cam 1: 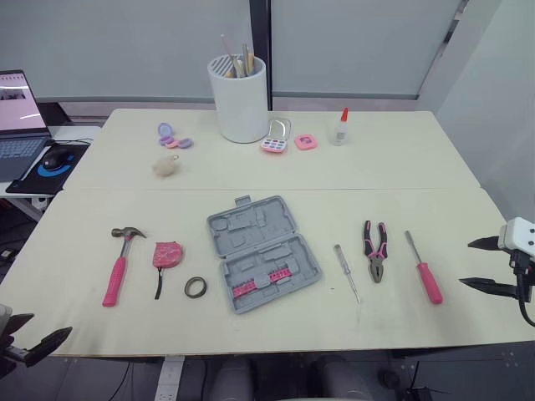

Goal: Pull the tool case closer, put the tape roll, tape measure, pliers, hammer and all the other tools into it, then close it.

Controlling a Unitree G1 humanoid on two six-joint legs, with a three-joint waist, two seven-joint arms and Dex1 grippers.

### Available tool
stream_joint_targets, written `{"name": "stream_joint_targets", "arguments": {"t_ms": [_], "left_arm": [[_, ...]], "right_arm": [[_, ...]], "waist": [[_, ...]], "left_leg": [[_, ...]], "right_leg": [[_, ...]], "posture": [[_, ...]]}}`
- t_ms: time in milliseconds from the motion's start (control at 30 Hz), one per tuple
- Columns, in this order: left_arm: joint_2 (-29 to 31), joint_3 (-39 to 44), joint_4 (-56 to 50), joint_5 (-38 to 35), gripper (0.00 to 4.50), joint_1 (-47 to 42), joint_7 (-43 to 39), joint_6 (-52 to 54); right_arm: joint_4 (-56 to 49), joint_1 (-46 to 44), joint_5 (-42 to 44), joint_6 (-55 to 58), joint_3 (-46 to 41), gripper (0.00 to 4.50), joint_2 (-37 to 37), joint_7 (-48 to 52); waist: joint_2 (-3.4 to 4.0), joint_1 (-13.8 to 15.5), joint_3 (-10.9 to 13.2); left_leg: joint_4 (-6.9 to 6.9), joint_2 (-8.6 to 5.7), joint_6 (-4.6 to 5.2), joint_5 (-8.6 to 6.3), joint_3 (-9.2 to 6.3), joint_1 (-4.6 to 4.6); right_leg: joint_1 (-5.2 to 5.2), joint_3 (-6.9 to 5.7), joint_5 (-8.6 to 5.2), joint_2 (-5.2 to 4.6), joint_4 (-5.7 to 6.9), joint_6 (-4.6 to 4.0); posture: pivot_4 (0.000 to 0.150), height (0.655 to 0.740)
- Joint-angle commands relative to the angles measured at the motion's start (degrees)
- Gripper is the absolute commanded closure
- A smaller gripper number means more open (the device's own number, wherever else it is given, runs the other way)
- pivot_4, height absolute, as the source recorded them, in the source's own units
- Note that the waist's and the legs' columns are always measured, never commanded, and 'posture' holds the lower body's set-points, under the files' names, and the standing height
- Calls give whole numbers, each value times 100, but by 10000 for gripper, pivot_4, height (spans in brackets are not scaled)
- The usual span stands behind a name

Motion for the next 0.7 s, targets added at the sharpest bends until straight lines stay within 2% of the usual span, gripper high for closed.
{"name": "stream_joint_targets", "arguments": {"t_ms": [33,133,300,500,600,700], "left_arm": [[-123,170,-215,-110,0,133,41,57],[-293,122,-596,-147,0,120,228,307],[-615,-92,-1695,-453,0,-112,355,842],[-606,-747,-2597,-663,18622,-624,273,1398],[-507,-1336,-2697,-550,28932,-1230,226,1560],[-460,-1986,-2608,-305,38172,-1859,184,1632]], "right_arm": [[65,-135,-100,-244,-90,248,-6,-217],[-14,-365,-57,-142,-79,248,143,-518],[-883,-850,288,841,245,248,401,-705],[-1697,-1603,326,1559,1033,19602,737,-860],[-1895,-2321,204,1961,1732,27699,1163,-966],[-1734,-2916,-159,2111,2414,33891,1669,-1142]], "waist": [[1,-1,0],[-2,-4,-1],[1,3,0],[0,5,0],[2,-1,3],[4,-9,3]], "left_leg": [[0,0,0,0,1,0],[1,-1,0,0,4,0],[1,2,0,0,-1,1],[2,-3,0,0,-6,-7],[3,-4,0,1,-9,-7],[5,-2,-1,2,-15,-6]], "right_leg": [[0,0,0,0,0,0],[0,4,0,-1,0,0],[1,1,0,2,4,0],[1,1,0,2,1,1],[0,0,0,5,3,1],[-1,0,2,14,10,-2]], "posture": [[1500,7376],[1500,7376],[1500,7376],[1500,7376],[1500,7376],[1500,7376]]}}
